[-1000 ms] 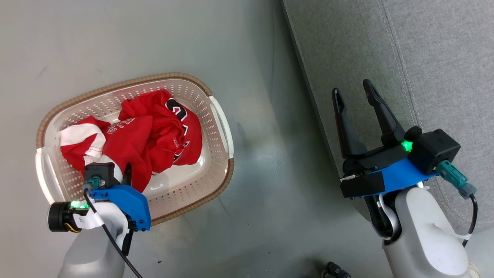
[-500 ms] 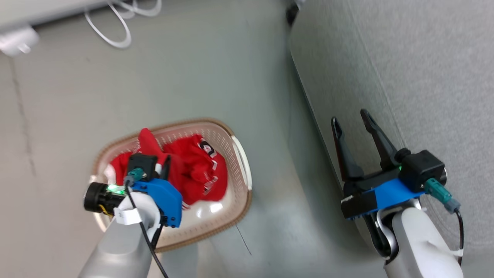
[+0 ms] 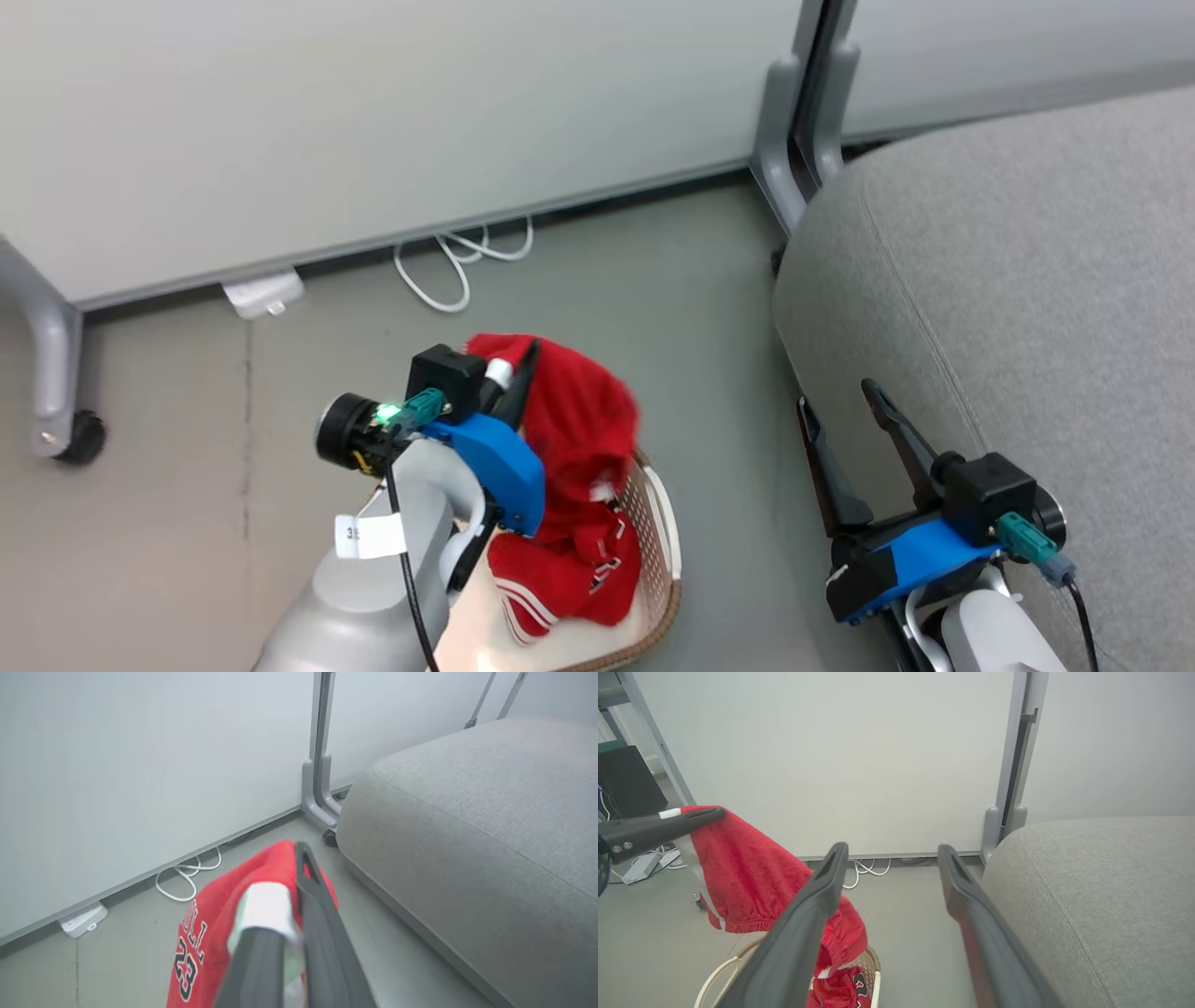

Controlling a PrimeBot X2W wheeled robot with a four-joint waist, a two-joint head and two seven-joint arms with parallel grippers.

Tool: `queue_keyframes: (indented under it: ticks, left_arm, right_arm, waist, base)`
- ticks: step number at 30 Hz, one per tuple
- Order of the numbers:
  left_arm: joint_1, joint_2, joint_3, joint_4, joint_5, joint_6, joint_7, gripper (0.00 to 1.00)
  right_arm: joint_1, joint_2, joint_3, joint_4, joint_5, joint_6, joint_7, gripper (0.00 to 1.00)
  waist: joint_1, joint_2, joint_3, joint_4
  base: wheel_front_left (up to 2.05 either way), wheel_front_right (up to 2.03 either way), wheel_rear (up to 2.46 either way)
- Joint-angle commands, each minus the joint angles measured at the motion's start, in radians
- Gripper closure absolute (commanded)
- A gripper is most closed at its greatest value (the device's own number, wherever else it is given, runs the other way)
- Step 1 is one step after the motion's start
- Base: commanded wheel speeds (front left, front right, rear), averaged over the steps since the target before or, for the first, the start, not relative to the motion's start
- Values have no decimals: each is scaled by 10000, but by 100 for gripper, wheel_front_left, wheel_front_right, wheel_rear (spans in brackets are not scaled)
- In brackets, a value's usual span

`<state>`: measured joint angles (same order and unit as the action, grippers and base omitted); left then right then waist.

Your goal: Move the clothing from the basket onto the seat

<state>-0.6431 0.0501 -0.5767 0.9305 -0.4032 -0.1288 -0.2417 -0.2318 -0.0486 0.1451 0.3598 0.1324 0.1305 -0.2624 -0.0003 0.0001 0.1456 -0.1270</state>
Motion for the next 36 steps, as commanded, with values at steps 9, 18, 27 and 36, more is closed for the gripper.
queue_keyframes:
  ticks: [9,18,27,36]
  left_arm:
    - [-741,6,-1366,-1315,-1458,-18,214,100]
    - [-1480,5,-2160,-2000,-2317,227,313,100]
    - [-1571,6,-2761,-1849,-2821,414,211,100]
    - [-1617,6,-3198,-1690,-3114,472,70,100]
  right_arm:
    - [572,-32,202,-89,-112,4,237,0]
    - [796,-32,312,-325,-120,4,461,0]
    - [827,-32,423,-432,-123,4,567,0]
    - [77,-31,828,-458,-276,4,1110,0]
  waist:
    - [3,-1,-1328,698]
    - [3,-1,-1593,775]
    - [3,-1,-1632,704]
    - [3,-1,-1569,662]
  base:
    - [0,0,0]
    - [0,0,0]
    - [0,0,0]
    - [0,0,0]
